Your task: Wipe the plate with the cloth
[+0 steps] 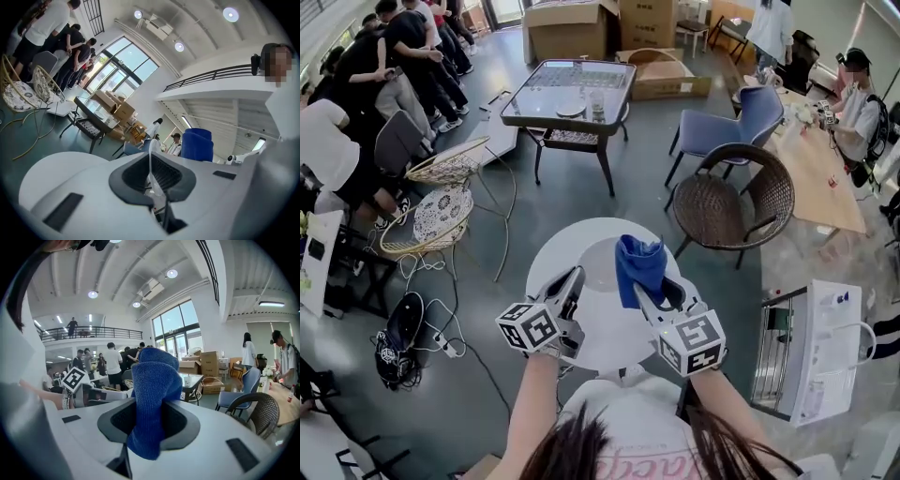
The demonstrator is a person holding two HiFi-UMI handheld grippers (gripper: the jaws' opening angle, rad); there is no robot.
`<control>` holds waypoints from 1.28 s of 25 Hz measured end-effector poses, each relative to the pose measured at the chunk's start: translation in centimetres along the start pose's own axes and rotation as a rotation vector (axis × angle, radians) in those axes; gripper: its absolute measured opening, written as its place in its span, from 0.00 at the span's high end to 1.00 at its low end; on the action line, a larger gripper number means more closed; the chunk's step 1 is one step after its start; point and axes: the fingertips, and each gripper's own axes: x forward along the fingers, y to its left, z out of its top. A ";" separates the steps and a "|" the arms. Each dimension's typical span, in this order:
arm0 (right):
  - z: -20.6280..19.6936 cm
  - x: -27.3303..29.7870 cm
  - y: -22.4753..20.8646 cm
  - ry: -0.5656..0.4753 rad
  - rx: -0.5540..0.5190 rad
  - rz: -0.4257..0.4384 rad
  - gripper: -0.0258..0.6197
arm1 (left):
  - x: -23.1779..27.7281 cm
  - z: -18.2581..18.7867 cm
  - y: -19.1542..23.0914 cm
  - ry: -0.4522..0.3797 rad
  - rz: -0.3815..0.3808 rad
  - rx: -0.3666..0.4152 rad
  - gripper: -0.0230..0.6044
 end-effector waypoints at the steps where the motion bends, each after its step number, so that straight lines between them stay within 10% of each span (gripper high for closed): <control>1: 0.5 0.0 0.5 -0.007 -0.003 0.014 0.75 | -0.2 0.3 -0.6 -0.011 -0.003 0.010 0.93; 16: 1.4 4.5 5.4 0.072 -0.045 0.071 0.75 | -2.6 1.8 -4.6 -0.104 -0.027 0.076 0.93; 32: -2.1 -0.1 -7.2 0.146 0.064 -0.249 0.75 | -3.8 3.8 -3.2 -0.140 -0.076 0.032 0.93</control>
